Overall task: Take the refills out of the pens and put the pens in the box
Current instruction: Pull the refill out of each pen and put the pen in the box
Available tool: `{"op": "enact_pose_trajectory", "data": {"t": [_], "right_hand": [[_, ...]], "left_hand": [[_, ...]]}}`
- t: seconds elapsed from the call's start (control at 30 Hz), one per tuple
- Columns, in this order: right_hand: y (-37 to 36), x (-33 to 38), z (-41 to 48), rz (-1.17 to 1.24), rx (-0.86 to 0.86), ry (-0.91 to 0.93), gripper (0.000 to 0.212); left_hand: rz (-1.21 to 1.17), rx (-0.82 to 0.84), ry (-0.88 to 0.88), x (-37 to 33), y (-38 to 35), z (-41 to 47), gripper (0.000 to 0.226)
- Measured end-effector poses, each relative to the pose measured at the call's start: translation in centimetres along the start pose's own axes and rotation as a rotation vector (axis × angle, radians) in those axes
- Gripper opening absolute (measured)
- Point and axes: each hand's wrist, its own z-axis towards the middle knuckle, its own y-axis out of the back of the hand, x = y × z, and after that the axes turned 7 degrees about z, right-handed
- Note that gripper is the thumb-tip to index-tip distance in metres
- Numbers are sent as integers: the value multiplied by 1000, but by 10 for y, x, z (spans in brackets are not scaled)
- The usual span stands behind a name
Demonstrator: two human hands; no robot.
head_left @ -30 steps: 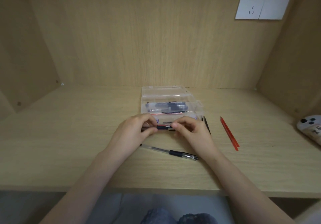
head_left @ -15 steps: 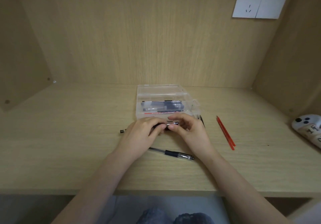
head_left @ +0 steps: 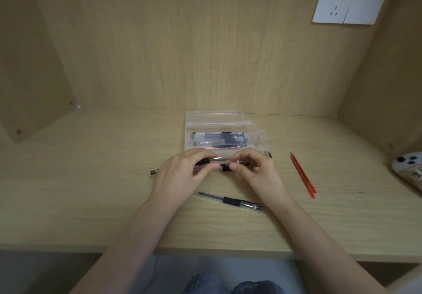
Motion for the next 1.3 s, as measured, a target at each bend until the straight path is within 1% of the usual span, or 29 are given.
{"op": "enact_pose_trajectory", "data": {"t": [0.1, 0.27, 0.33, 0.43, 0.53, 0.63, 0.83, 0.9, 1.03, 1.2, 1.3], "right_hand": [[-3, -4, -1, -179, 78, 48, 10], [-4, -3, -2, -322, 115, 63, 13], [-4, -1, -2, -294, 104, 72, 16], [-3, 4, -3, -152, 78, 73, 19], [-3, 7, -4, -94, 82, 55, 13], [-3, 6, -3, -98, 71, 63, 11], [-3, 3, -3, -41, 40, 63, 17], [-2, 3, -2, -25, 40, 57, 16], [-3, 4, -2, 6, 41, 26, 17], [-1, 8, -2, 54, 14, 28, 22], [-1, 9, -3, 62, 14, 32, 24]], "left_hand": [[-38, 60, 13, -5, -4, 1, 26], [-109, 91, -9, 1, -10, 2, 17], [-117, 83, -32, 4, -12, 1, 16], [-126, 59, -103, 5, -15, 2, 15], [-156, 40, -146, 3, -16, 2, 14], [-120, 26, -169, 3, -16, 1, 14], [-90, -14, -157, 1, -12, 0, 28], [-91, -7, -140, 1, -10, 0, 25], [-65, 11, -117, 1, -9, 0, 30], [-113, 0, -59, -1, -8, -2, 15], [-133, 23, -44, -2, -7, -2, 23]]}}
